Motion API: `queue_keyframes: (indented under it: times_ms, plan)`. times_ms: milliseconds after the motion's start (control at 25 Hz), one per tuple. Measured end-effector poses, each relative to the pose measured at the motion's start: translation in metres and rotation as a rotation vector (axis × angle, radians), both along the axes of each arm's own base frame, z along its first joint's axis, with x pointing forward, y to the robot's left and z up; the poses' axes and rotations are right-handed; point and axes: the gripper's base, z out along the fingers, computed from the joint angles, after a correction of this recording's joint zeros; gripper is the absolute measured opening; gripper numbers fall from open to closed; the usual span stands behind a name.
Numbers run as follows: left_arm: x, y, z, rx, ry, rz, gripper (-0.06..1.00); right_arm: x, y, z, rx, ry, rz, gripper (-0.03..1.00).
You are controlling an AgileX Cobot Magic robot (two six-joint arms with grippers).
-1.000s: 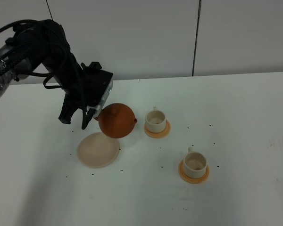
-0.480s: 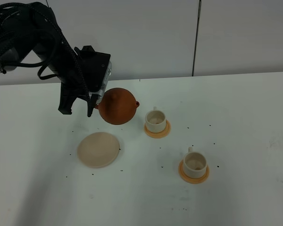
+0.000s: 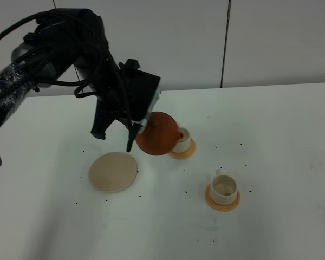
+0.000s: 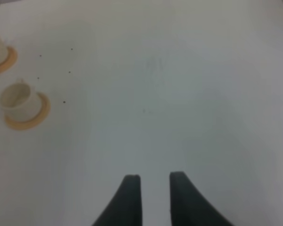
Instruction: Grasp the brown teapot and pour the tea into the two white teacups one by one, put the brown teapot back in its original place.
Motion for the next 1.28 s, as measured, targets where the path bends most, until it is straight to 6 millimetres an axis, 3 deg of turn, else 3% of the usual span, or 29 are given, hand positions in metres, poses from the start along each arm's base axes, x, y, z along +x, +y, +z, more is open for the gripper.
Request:
queue_keyframes:
  times_ms: [480, 1280]
  plan:
    - [-0.016, -0.034, 0.0, -0.032, 0.02, -0.015, 0.18, 0.0, 0.0, 0.0, 0.0, 0.0, 0.0, 0.15]
    - [-0.028, -0.057, -0.003, -0.018, 0.025, -0.022, 0.18, 0.0, 0.0, 0.0, 0.0, 0.0, 0.0, 0.15]
